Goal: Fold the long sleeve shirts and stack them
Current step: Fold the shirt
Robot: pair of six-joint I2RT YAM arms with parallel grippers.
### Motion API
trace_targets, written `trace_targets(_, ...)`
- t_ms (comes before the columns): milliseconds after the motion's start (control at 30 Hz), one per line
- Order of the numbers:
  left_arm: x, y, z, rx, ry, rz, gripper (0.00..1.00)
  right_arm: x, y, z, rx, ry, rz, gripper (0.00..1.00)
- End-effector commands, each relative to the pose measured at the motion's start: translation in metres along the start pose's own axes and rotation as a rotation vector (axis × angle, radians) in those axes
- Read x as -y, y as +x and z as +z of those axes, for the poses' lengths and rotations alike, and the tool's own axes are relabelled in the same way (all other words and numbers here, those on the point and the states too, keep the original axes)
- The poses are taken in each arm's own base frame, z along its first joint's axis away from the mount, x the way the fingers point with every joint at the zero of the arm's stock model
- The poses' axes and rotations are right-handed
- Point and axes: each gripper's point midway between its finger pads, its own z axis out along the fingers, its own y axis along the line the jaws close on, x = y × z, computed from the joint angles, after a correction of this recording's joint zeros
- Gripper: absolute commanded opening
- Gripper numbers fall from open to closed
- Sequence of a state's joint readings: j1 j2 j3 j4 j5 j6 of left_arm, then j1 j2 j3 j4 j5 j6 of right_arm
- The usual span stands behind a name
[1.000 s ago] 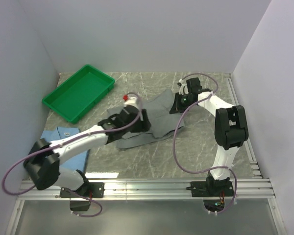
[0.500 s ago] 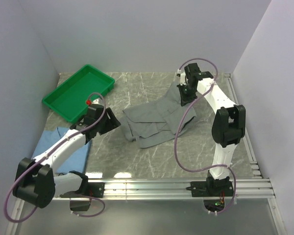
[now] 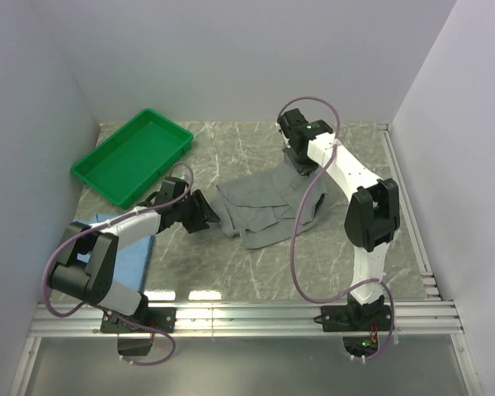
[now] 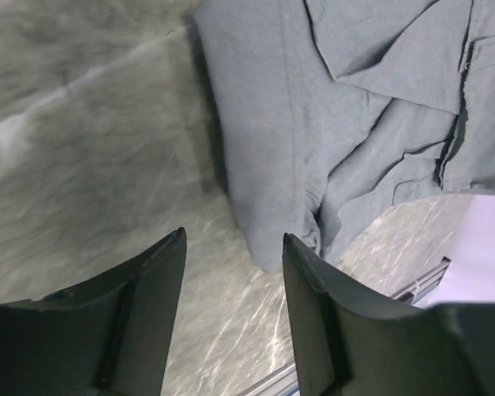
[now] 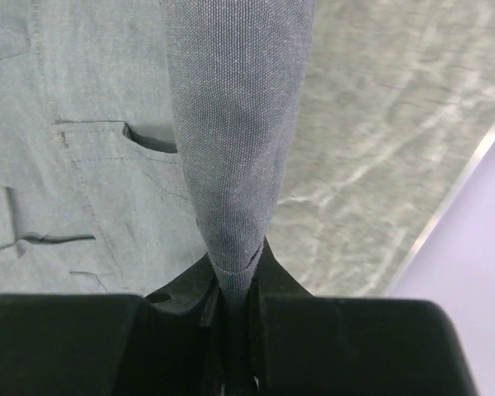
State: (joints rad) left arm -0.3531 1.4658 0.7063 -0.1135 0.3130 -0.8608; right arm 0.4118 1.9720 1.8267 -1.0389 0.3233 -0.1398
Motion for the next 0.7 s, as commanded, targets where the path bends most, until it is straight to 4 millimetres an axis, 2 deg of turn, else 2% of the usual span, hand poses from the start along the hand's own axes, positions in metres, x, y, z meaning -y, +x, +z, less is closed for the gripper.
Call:
trace_targets(0,0.015,-0.001,0.008,-0.013,0.082,-0.015,0.54,0.024,-0.015,-0.02,0.039,0.175,-0.018,0.0)
trace_targets(133,0.017,0.003,0.019,-0.033,0.105,-0.034,0.49,0.021,-0.019,-0.023,0.039,0.285,-0.055,0.0)
trace_targets(200,0.017,0.009,0.025,-0.049,0.101,-0.035,0.48,0.021,-0.018,-0.022,0.028,0.325,-0.067,0.0)
trace_targets(367,0.032,0.019,0.034,-0.064,0.136,-0.026,0.48,0.01,-0.019,-0.023,0.03,0.404,-0.097,0.0)
trace_targets(500,0.038,0.018,0.039,-0.056,0.144,-0.038,0.48,-0.002,-0.019,-0.022,0.034,0.453,-0.127,0.0)
trace_targets(600,0.034,0.02,0.043,-0.059,0.134,-0.053,0.45,-0.009,-0.02,-0.026,0.039,0.492,-0.145,0.0)
trace_targets(667,0.029,0.023,0.046,-0.065,0.123,-0.064,0.36,-0.016,-0.022,-0.029,0.051,0.514,-0.154,0.0)
